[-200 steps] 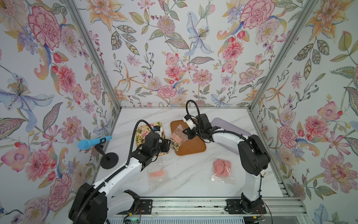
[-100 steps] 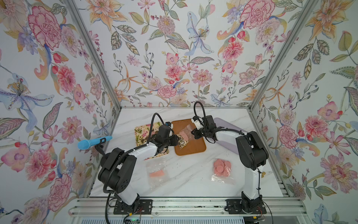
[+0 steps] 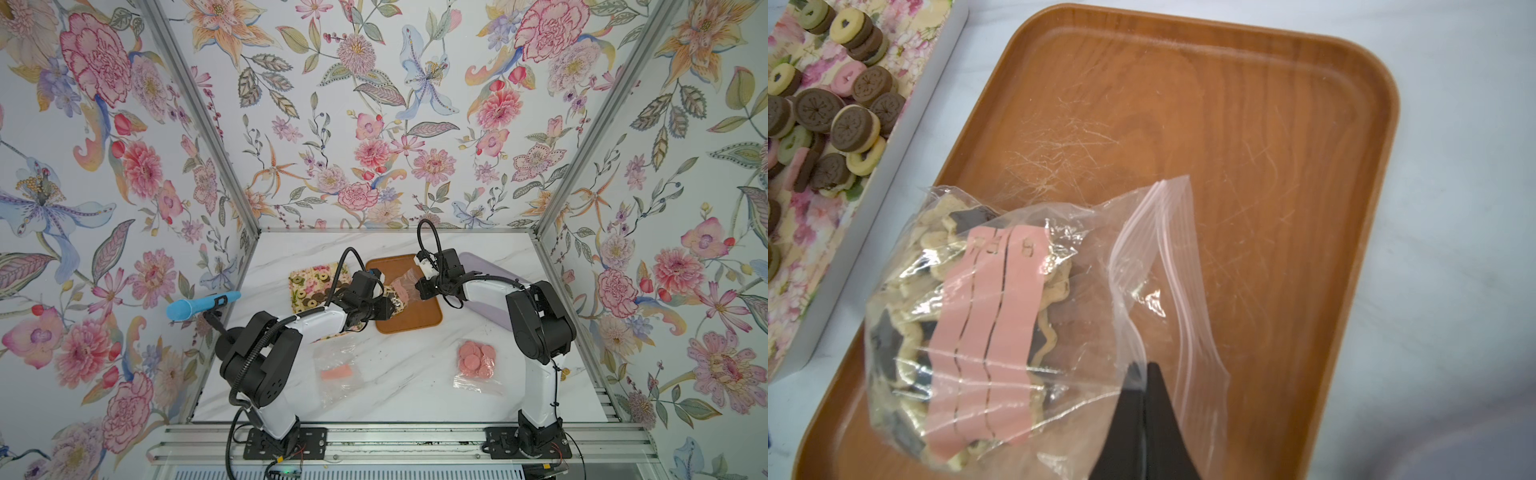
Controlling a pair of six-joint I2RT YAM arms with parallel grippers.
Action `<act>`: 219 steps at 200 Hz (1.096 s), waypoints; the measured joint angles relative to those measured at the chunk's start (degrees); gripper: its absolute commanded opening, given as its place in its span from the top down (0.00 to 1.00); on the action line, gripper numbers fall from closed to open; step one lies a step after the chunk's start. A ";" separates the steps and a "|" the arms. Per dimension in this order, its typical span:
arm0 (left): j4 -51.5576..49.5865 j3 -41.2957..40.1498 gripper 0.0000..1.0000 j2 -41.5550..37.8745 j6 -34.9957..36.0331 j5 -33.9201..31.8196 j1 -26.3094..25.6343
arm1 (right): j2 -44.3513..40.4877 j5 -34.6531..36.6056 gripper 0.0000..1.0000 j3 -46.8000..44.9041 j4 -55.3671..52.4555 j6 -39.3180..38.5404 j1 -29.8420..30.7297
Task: Pour cookies out of the ziploc bag
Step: 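Pour the cookies out of the ziploc bag onto the tray.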
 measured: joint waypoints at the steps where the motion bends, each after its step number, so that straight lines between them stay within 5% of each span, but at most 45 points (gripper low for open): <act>1: 0.00 0.00 0.62 0.11 0.02 0.00 0.00 | 0.00 0.00 1.00 0.00 0.00 0.00 0.00; 140: 0.87 1.84 0.66 7.80 1.38 1.44 0.00 | 0.00 0.02 1.00 -0.13 -0.04 -0.02 0.00; 219: 1.44 2.97 0.96 9.51 2.40 1.49 0.00 | -0.02 0.07 1.00 -0.13 -0.35 -0.02 0.00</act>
